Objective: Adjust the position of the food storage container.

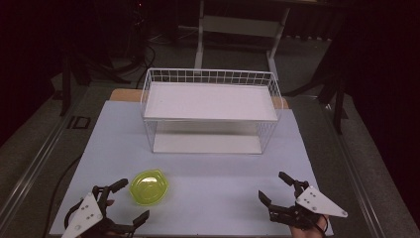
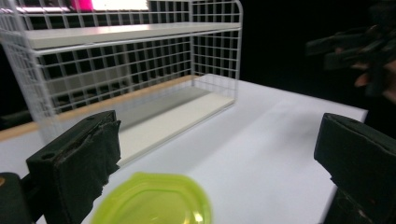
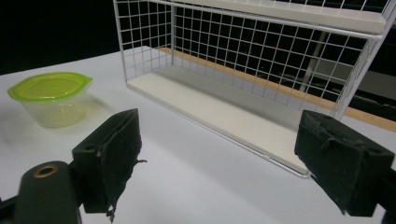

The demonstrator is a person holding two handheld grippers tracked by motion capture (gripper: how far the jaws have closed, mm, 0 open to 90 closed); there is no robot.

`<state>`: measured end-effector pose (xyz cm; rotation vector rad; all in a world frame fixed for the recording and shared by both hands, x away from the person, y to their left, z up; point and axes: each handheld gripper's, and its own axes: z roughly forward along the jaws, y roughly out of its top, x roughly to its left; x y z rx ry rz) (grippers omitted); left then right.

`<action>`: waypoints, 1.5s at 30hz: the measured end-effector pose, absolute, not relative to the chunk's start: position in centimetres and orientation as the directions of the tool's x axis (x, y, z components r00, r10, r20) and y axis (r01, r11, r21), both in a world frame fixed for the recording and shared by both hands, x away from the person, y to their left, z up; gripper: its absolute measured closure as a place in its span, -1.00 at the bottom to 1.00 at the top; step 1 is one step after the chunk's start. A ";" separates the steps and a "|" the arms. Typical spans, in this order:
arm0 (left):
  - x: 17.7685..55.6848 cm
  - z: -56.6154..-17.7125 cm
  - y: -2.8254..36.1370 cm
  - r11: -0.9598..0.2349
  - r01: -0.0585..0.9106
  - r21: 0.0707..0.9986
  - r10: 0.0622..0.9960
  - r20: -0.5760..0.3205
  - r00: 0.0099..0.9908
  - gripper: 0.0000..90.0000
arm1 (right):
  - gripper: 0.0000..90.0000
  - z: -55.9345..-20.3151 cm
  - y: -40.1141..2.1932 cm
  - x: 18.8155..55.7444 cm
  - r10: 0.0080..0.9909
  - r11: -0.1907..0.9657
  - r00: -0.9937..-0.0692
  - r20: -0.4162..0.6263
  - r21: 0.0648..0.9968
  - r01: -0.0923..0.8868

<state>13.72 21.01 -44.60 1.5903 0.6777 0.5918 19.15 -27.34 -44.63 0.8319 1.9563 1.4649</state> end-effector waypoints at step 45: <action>17.8 -50.9 24.0 -0.236 0.699 0.675 0.903 -0.114 0.414 1.00 | -0.68 -44.2 -25.9 18.4 0.687 0.204 -0.724 -0.063 0.973 0.109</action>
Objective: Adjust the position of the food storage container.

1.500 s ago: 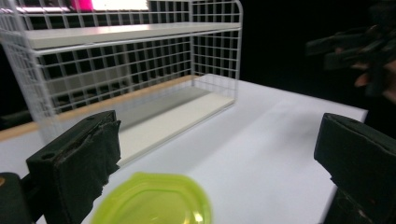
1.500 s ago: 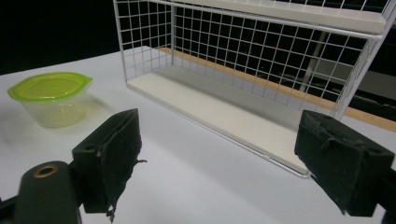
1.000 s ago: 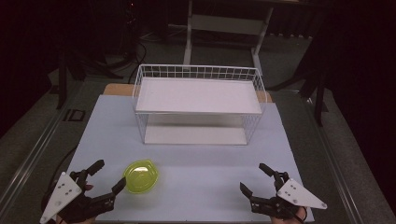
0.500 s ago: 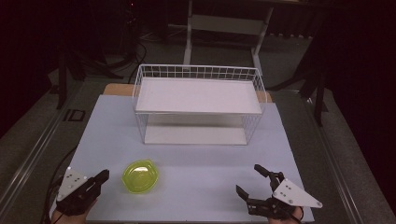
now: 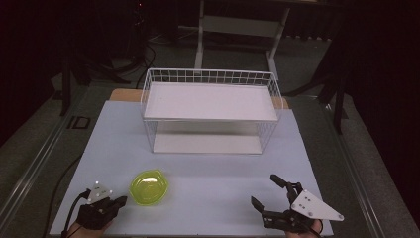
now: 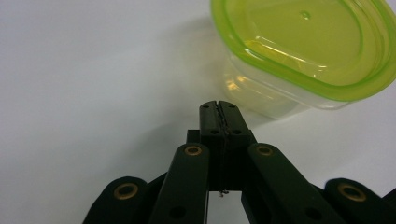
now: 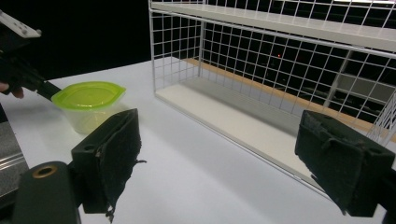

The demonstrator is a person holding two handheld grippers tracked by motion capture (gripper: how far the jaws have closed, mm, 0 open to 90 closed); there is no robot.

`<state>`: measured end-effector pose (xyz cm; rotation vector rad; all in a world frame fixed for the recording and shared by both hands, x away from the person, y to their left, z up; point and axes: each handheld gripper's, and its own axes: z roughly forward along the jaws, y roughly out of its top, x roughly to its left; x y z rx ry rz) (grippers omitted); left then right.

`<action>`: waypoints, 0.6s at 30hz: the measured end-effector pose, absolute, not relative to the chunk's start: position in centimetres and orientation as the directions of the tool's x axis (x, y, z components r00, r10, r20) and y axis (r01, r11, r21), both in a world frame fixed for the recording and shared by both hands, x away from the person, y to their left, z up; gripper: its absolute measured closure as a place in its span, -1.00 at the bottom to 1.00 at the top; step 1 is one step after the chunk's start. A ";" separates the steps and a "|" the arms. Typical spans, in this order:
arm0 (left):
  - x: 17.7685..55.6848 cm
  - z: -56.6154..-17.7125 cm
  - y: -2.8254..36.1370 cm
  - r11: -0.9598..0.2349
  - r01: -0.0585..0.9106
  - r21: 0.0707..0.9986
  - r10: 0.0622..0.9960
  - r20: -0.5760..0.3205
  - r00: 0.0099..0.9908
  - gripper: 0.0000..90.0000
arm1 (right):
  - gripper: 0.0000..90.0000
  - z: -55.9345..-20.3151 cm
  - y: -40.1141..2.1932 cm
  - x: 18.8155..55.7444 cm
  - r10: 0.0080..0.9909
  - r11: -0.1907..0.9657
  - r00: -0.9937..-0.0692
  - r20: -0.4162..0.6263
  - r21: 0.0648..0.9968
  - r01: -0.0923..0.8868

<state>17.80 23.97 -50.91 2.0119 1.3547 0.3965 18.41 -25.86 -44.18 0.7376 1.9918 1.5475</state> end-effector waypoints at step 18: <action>22.1 -51.8 19.6 -0.288 0.695 0.659 0.863 -0.136 0.487 1.00 | -0.68 -44.2 -26.1 18.5 0.689 0.199 -0.723 -0.056 0.973 0.115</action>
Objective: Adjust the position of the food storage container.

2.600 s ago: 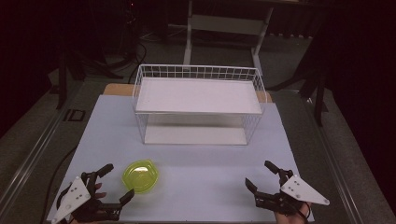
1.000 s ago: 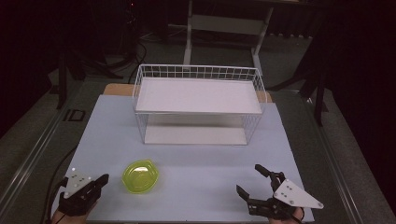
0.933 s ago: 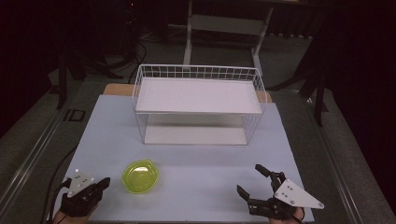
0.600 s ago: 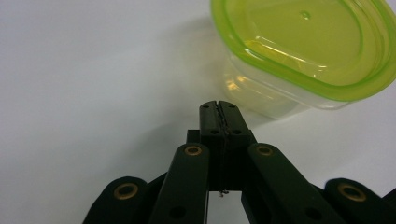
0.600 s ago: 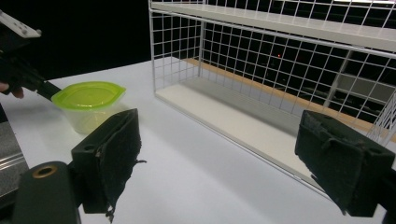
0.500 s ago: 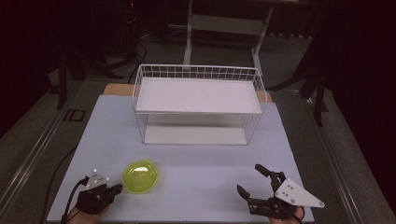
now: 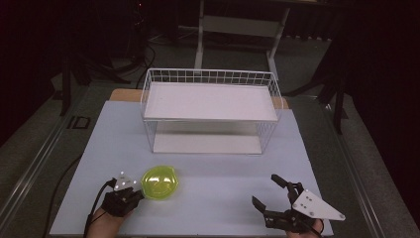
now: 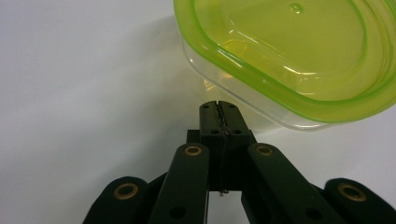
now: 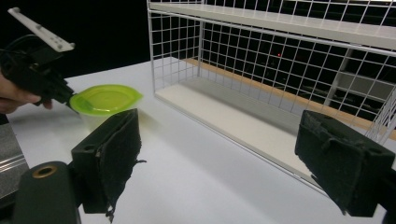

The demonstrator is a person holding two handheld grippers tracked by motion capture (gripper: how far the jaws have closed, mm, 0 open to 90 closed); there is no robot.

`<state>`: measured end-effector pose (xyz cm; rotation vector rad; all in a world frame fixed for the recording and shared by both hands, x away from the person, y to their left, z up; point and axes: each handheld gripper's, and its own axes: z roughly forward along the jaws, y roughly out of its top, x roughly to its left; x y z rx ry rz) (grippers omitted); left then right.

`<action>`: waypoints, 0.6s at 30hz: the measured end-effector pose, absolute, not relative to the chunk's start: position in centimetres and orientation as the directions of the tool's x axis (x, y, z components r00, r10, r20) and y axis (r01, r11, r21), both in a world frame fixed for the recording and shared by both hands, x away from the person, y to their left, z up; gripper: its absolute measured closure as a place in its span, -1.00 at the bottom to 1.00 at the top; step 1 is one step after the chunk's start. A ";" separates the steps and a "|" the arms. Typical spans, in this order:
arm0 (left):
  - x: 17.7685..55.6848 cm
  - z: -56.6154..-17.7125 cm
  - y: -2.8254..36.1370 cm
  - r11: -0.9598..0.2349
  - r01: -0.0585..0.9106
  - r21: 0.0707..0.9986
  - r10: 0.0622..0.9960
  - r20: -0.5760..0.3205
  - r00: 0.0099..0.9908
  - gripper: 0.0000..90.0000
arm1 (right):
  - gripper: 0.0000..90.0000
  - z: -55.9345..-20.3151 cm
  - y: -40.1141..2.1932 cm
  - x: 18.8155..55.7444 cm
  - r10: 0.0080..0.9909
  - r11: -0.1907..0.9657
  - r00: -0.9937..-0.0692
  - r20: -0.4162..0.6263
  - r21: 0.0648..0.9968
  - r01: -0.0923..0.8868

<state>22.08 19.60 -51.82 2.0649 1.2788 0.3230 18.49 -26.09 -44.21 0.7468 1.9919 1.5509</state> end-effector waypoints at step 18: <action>23.5 -51.7 20.0 -0.205 0.696 0.688 0.859 -0.215 0.465 1.00 | -0.68 -44.3 -26.0 18.6 0.684 0.202 -0.728 -0.052 0.972 0.121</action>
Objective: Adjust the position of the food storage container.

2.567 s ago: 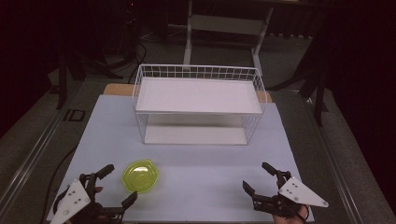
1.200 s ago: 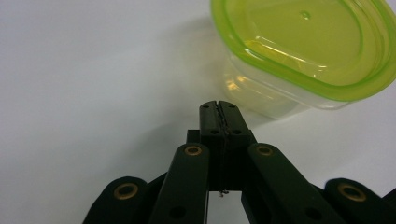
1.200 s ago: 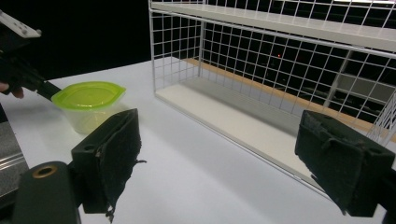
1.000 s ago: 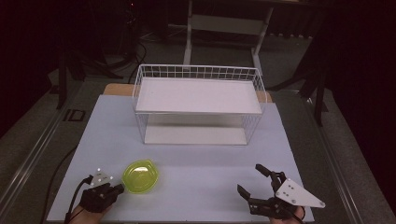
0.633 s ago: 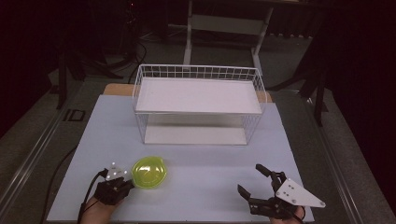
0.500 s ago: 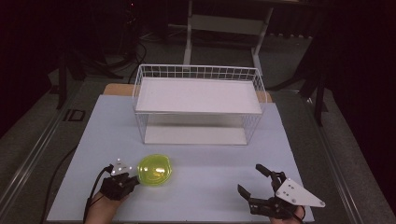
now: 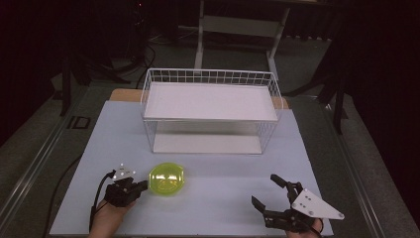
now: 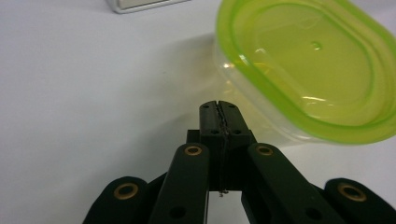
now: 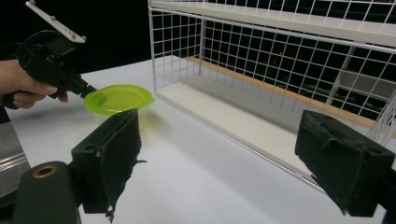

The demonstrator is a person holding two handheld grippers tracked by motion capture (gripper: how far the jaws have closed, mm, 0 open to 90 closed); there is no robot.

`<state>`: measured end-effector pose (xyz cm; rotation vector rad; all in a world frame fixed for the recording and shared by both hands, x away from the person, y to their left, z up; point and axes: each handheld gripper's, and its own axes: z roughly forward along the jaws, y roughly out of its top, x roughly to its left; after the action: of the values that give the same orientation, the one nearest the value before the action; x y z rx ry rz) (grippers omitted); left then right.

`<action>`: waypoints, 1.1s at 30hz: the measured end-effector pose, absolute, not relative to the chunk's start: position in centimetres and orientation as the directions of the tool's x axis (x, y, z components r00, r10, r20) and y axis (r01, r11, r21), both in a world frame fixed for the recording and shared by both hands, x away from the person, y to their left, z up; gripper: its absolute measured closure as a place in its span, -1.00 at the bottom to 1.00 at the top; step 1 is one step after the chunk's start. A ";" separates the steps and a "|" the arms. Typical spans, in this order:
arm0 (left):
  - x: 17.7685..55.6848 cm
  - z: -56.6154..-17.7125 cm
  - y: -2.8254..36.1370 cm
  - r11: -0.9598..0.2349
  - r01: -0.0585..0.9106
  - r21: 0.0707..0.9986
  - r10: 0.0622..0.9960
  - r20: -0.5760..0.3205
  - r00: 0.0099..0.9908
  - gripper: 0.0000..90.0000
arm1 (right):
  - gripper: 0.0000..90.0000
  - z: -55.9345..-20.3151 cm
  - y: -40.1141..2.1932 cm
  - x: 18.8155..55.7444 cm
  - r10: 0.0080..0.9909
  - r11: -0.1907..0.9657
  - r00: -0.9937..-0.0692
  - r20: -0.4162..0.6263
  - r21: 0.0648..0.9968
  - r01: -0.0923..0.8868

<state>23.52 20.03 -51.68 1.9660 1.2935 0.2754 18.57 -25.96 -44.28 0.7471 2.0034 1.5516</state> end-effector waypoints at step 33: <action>27.7 -52.3 10.1 -0.308 0.682 0.663 0.777 -0.239 0.583 1.00 | -0.68 -44.2 -26.2 18.5 0.678 0.197 -0.734 -0.049 0.973 0.117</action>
<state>27.68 10.13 -52.30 2.0623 1.1574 0.1613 18.46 -26.17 -44.18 0.7392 2.0036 1.5645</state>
